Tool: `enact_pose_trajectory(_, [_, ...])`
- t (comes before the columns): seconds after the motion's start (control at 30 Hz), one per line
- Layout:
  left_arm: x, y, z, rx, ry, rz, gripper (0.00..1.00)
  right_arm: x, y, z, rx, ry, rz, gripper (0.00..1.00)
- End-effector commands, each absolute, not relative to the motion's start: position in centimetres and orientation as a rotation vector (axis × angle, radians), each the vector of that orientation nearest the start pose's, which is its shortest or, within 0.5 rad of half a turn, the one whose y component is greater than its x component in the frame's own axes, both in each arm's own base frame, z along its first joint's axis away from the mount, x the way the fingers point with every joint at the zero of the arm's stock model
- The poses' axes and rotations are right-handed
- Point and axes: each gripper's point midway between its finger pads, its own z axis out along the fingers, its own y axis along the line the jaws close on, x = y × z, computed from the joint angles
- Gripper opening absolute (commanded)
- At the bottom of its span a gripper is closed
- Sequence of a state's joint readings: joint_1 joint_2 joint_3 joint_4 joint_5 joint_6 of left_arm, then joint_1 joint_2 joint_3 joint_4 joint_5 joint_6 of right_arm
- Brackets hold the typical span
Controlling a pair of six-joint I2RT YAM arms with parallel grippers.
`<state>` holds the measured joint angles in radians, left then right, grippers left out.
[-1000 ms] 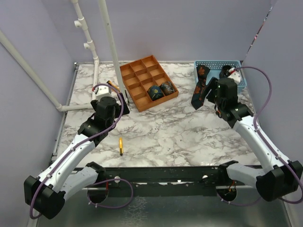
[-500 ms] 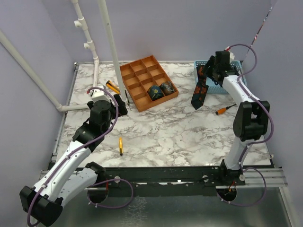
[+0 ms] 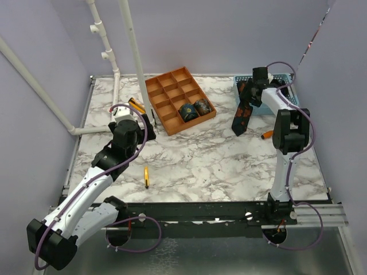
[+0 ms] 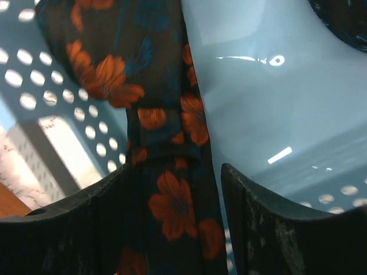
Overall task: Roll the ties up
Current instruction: Pick up the tie from the bin, then place the tie at the center of the board.
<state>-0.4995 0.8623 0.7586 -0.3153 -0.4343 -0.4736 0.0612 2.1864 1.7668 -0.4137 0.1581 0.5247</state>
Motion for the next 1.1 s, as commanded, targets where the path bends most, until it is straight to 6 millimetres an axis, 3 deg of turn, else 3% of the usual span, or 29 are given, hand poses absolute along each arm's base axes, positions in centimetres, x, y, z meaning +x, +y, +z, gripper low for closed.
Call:
enact_pose_trajectory(0.0, [29.6, -9.7, 21.4, -0.237, 1.944, -0.206, 0.99, 54.5, 3.2, 4.1, 0.612, 2.446, 0.114, 0.62])
enact_pose_trajectory(0.17, [29.7, -9.6, 21.3, -0.240, 1.947, -0.200, 0.99, 54.9, 3.9, 4.4, 0.593, 2.453, 0.159, 0.32])
enact_pose_trajectory(0.3, [29.6, -9.5, 21.4, -0.246, 1.942, -0.194, 0.99, 56.0, 3.8, 7.2, 0.597, 2.390, 0.182, 0.01])
enact_pose_trajectory(0.4, [29.6, -9.3, 21.4, -0.250, 1.939, -0.190, 0.99, 57.3, 3.7, 11.6, 0.611, 2.278, 0.247, 0.00])
enact_pose_trajectory(0.53, [29.6, -9.3, 21.4, -0.250, 1.938, -0.189, 0.99, 58.3, 3.7, 20.2, 0.596, 2.073, 0.331, 0.00])
enact_pose_trajectory(0.63, [29.6, -9.3, 21.6, -0.253, 1.935, -0.192, 0.99, 57.7, 4.1, 26.3, 0.569, 1.943, 0.396, 0.00])
enact_pose_trajectory(0.7, [29.6, -9.3, 21.7, -0.254, 1.930, -0.195, 0.99, 56.4, 4.8, 29.8, 0.528, 1.872, 0.455, 0.00])
enact_pose_trajectory(0.83, [29.5, -9.3, 22.0, -0.257, 1.922, -0.203, 0.99, 52.4, 6.2, 34.2, 0.431, 1.787, 0.531, 0.00])
enact_pose_trajectory(0.9, [29.4, -9.2, 22.0, -0.258, 1.920, -0.206, 0.99, 49.9, 8.0, 36.6, 0.330, 1.748, 0.604, 0.00])
enact_pose_trajectory(0.97, [29.4, -9.3, 22.1, -0.259, 1.919, -0.210, 0.99, 46.5, 10.5, 38.8, 0.193, 1.715, 0.714, 0.00])
enact_pose_trajectory(1.07, [29.4, -9.3, 22.0, -0.259, 1.921, -0.211, 0.99, 39.7, 15.0, 42.4, -0.036, 1.655, 0.886, 0.00])
